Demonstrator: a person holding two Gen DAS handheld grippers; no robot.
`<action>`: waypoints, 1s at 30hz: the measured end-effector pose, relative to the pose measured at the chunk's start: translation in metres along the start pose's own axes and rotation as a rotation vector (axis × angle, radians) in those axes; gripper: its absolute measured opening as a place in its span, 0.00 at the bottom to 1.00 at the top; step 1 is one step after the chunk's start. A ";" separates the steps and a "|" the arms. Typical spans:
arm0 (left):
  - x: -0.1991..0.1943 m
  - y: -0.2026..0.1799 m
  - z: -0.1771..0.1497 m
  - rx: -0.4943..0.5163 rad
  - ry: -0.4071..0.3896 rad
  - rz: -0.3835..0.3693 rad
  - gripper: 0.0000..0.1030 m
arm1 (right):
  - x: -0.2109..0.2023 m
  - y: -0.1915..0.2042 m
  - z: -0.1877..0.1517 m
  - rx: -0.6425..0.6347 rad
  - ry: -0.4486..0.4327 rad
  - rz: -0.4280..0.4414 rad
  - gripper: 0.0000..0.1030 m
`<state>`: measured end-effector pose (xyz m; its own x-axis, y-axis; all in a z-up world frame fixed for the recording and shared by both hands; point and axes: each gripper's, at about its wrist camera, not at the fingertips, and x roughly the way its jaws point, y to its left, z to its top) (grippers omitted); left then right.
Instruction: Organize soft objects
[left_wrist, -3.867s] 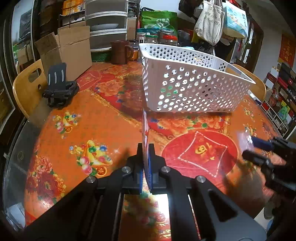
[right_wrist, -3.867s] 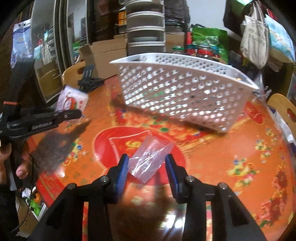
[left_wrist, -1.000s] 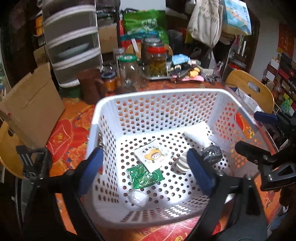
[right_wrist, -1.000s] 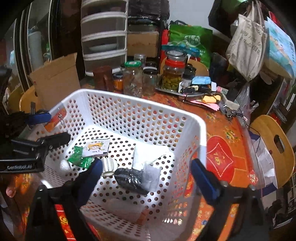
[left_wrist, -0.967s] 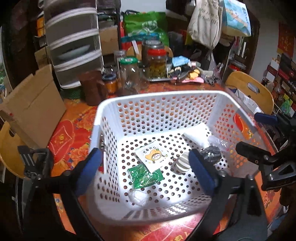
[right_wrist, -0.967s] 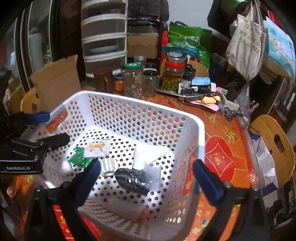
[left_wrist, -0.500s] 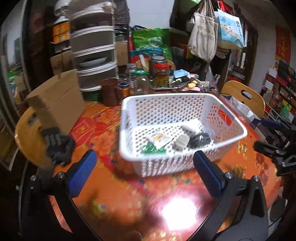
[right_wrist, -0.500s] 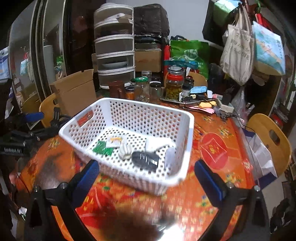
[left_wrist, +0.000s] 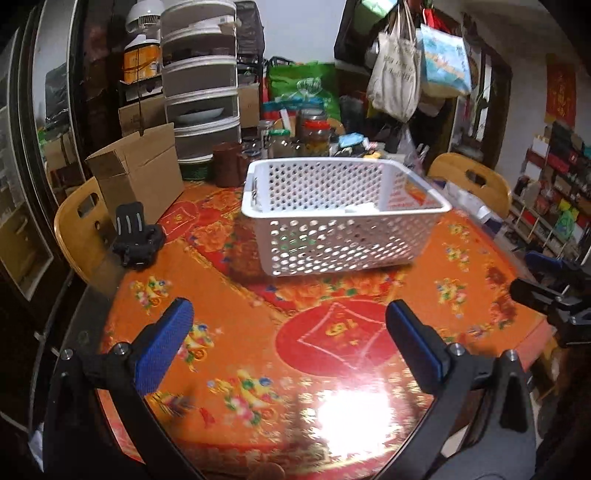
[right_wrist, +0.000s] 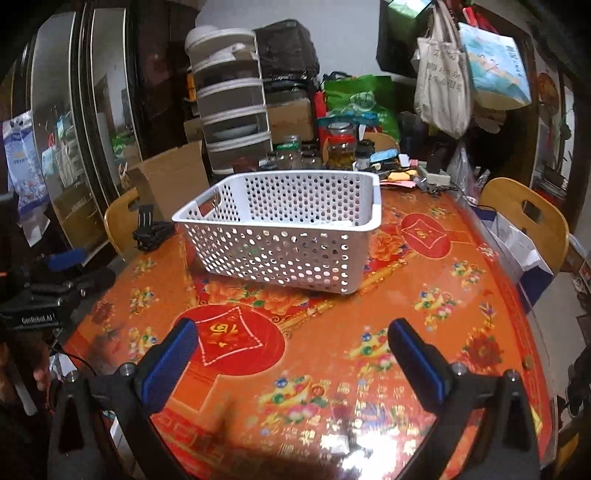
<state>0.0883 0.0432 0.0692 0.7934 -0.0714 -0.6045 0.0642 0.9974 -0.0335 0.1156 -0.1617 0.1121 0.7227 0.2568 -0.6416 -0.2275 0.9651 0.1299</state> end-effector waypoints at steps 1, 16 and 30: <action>-0.009 -0.003 -0.001 0.000 -0.016 0.005 1.00 | -0.005 0.000 -0.001 0.014 -0.005 -0.007 0.99; -0.037 -0.021 0.033 0.035 -0.034 -0.015 1.00 | -0.023 0.002 0.026 -0.010 -0.016 -0.046 0.99; -0.010 -0.019 0.032 0.044 -0.001 -0.013 1.00 | -0.008 0.002 0.024 -0.005 0.011 -0.068 0.99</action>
<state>0.0982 0.0241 0.1011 0.7927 -0.0844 -0.6038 0.1013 0.9948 -0.0061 0.1254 -0.1609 0.1353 0.7292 0.1898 -0.6574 -0.1816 0.9800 0.0815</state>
